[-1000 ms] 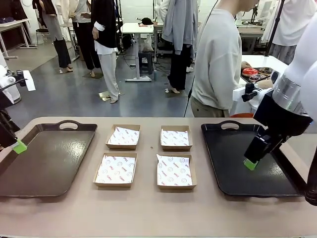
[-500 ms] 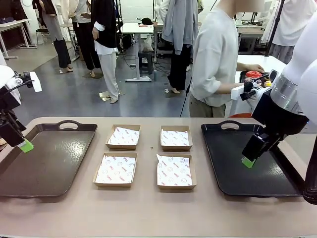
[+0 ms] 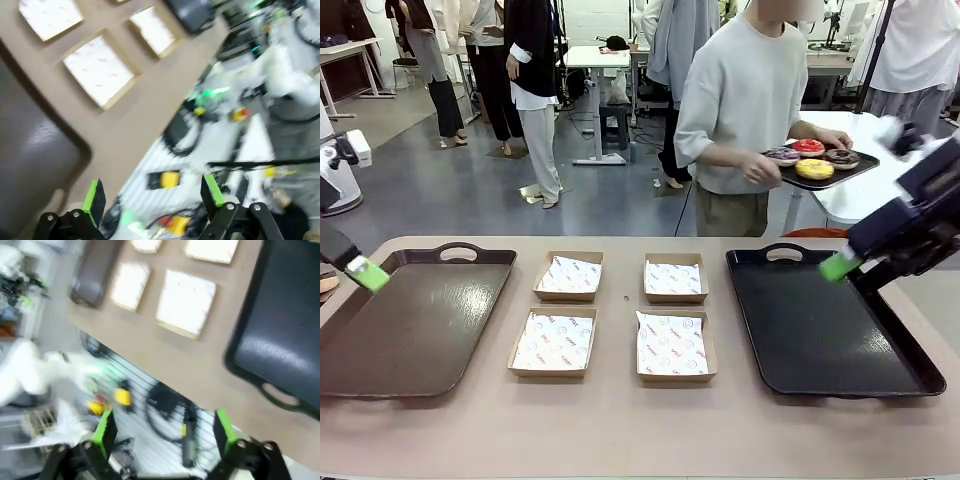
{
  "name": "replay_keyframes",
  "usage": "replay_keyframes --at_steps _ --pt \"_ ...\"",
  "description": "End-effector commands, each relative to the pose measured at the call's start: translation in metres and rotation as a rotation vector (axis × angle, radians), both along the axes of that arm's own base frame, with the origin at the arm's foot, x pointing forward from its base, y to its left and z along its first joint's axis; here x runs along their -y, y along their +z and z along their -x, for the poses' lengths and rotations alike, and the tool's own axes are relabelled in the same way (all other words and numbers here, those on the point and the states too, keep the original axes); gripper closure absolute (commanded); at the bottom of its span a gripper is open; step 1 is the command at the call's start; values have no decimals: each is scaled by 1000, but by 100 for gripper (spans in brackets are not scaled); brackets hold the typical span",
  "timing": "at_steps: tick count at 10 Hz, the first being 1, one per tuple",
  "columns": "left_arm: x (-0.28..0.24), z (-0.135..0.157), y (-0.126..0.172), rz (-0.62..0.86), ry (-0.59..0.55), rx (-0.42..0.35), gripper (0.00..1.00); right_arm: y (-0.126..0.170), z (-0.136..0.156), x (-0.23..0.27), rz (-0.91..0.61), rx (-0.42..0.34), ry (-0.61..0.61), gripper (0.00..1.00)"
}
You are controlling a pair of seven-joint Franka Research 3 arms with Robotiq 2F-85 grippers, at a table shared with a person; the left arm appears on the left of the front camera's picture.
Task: Individually package the donuts and arrange them on the tray.
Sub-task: Pick up one Paper togo box.
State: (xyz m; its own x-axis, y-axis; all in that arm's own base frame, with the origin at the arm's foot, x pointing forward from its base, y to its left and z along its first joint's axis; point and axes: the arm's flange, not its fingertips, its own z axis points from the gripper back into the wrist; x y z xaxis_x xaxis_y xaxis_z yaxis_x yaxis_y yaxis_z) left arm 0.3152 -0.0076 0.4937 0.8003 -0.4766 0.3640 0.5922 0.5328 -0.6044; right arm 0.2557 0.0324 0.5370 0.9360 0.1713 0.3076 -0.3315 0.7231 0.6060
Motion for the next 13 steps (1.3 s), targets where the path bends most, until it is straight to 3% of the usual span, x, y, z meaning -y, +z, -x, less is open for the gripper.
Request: replay_keyframes --at_steps 1,2,4,6,10,13 --pt "-20 -14 -3 250 169 -118 0 -53 34 42 -432 -10 -164 0" --pt "-37 -16 -7 336 245 -130 0 -64 42 72 -566 -14 -203 0" --pt "-68 -15 -18 389 371 -140 0 -82 53 115 -663 -47 -222 0" --pt "-104 -8 -29 402 451 -166 0 -104 62 144 -661 -23 -156 0" --pt "-154 5 -58 424 528 -246 0 -142 73 176 -659 -72 -126 0" --pt "-186 20 -80 426 613 -287 0 -149 81 188 -615 -84 -102 0"
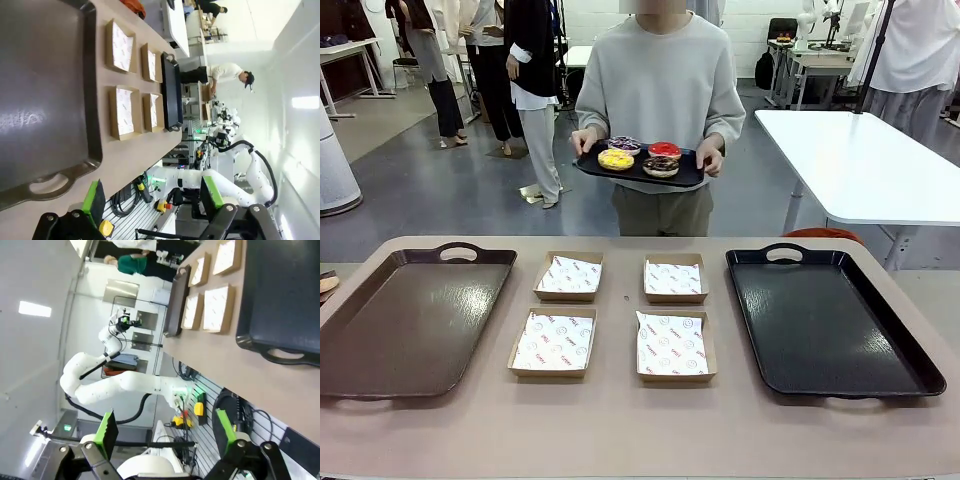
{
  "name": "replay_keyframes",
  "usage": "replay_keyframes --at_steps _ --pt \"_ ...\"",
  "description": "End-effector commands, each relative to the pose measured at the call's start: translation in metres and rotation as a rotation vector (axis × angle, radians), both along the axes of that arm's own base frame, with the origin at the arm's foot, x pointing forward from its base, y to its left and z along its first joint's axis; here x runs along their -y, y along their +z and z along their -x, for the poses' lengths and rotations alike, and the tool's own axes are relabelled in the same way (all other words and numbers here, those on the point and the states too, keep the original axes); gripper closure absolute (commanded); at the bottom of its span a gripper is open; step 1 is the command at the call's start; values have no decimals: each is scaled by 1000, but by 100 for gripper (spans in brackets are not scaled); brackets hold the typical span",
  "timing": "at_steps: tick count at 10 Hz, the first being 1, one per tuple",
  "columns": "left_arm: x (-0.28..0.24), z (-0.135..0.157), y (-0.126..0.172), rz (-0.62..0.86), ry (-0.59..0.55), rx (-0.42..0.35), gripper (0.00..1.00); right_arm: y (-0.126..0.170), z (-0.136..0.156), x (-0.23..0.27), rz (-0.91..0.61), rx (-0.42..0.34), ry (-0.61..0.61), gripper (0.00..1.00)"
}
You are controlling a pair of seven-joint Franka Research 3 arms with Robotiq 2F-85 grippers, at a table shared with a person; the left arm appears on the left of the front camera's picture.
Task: Individually package the donuts and arrange them on the tray.
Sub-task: Pick up one Paper togo box.
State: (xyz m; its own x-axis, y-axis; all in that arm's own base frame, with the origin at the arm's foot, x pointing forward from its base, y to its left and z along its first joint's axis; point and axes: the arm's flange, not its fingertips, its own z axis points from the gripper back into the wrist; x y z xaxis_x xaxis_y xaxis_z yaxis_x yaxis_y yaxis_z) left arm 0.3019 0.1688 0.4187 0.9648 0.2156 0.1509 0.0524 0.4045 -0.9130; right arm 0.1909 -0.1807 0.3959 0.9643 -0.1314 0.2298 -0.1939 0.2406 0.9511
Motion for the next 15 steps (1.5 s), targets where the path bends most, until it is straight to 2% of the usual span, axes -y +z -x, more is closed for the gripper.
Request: replay_keyframes --at_steps 1,2,3,4,15 --pt "-19 11 -6 7 7 3 0 -7 18 -23 38 13 24 0" --pt "-23 15 -4 -4 0 -2 0 -4 18 -22 49 14 19 0" --pt "-22 18 2 -11 -53 18 0 3 17 -26 86 19 21 0" --pt "-16 10 -7 1 29 -19 0 1 3 0 28 -2 5 0" --pt "-16 10 -7 1 29 -19 0 1 3 0 28 -2 5 0"
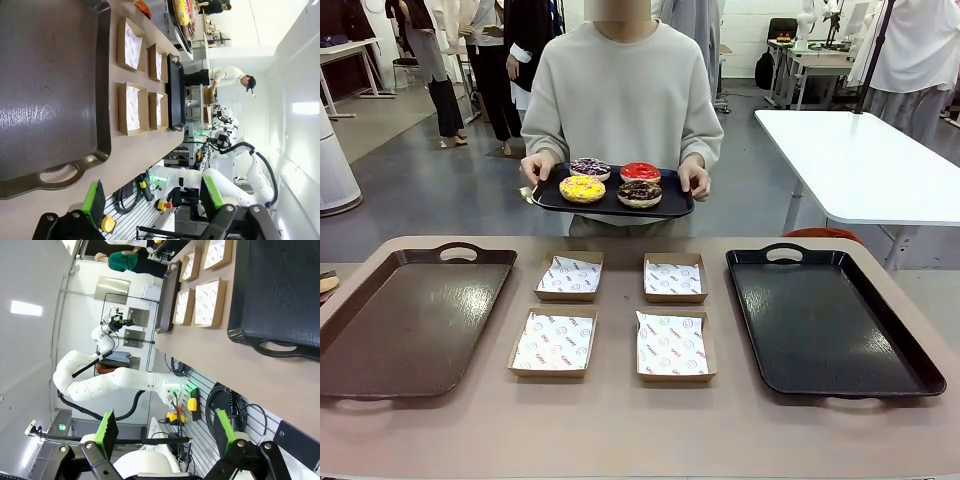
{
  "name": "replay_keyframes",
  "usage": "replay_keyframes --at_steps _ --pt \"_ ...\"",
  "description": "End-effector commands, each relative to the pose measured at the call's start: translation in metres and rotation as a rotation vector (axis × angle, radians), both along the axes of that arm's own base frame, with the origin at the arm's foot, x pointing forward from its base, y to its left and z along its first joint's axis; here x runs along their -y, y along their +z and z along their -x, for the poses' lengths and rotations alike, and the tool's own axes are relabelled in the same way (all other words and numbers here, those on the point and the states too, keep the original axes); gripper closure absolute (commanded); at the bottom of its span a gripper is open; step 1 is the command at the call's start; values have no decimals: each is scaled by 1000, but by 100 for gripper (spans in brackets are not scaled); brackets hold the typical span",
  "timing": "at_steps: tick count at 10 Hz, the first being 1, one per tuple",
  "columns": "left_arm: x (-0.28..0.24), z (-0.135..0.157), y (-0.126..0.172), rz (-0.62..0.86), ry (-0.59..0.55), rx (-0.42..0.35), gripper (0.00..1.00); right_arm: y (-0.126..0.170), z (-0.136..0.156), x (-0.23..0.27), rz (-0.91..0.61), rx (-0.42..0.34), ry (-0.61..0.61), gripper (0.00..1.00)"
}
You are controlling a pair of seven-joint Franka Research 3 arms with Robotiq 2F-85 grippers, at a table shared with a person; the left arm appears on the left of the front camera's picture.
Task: Individually package the donuts and arrange them on the tray.
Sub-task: Pick up one Paper togo box.
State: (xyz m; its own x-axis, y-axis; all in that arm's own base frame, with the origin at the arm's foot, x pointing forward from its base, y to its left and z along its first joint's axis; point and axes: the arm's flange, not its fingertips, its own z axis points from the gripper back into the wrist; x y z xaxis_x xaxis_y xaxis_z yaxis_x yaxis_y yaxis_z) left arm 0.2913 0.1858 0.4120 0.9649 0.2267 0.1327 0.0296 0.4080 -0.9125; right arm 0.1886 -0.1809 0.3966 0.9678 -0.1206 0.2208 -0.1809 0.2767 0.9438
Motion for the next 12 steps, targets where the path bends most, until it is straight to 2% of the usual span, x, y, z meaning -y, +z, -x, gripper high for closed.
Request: replay_keyframes --at_steps 1,12 --pt "1 -1 0 4 17 1 0 0 0 0 -11 12 3 0" --pt "1 -1 0 4 17 1 0 0 0 0 -11 12 3 0"
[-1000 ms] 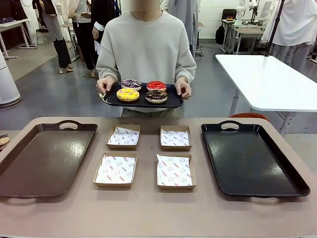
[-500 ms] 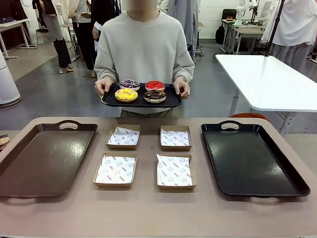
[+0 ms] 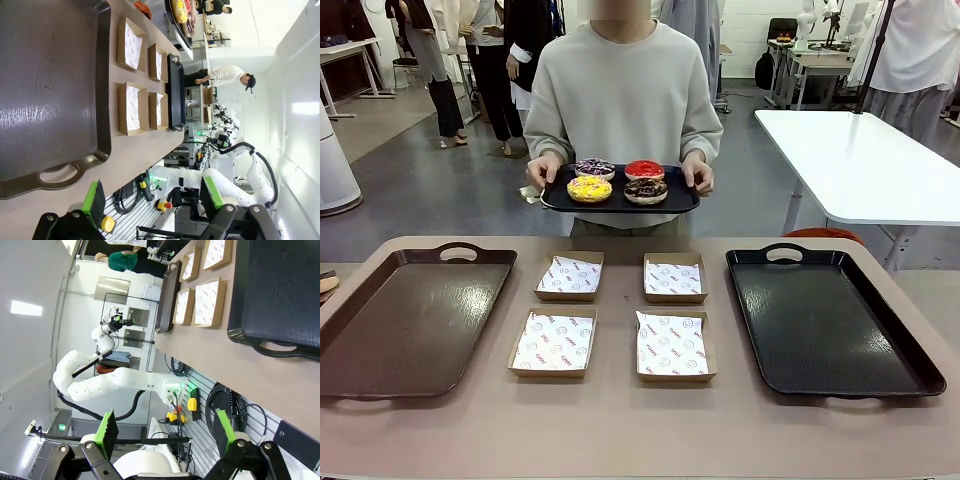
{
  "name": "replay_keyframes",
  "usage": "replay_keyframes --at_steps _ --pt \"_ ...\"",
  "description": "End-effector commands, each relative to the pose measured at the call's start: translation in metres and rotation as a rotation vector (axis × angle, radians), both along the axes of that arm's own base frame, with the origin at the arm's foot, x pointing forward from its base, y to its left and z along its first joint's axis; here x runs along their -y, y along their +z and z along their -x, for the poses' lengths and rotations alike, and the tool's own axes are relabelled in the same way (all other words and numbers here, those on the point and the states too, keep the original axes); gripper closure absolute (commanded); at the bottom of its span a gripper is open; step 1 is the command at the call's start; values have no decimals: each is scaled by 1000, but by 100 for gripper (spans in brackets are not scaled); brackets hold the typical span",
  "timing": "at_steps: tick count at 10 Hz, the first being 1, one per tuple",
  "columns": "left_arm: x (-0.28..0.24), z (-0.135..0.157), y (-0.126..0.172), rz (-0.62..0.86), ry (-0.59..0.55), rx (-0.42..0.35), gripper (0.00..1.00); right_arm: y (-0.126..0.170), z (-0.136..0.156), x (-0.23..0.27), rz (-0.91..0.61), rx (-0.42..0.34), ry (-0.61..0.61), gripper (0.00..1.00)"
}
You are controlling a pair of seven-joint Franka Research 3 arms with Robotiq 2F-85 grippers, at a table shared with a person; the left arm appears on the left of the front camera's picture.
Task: Individually package the donuts and arrange them on the tray.
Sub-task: Pick up one Paper togo box.
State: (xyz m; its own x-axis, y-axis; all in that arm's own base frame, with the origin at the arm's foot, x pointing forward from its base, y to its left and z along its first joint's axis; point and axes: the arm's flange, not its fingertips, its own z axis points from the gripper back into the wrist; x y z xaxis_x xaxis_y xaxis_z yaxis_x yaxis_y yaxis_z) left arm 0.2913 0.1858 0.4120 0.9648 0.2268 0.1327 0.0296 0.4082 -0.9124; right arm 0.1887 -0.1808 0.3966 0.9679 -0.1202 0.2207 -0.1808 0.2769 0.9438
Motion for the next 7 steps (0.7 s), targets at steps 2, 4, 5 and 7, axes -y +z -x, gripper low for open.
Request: replay_keyframes --at_steps 2,4,5,7 --pt "1 -1 0 4 17 1 0 0 0 0 0 0 0 0" --pt "1 -1 0 4 17 1 0 29 -25 -22 148 -48 -58 0" --pt "1 -1 0 4 17 1 0 54 -61 -38 208 -122 -30 0" --pt "1 -1 0 4 17 1 0 83 -121 -86 325 -208 3 0"
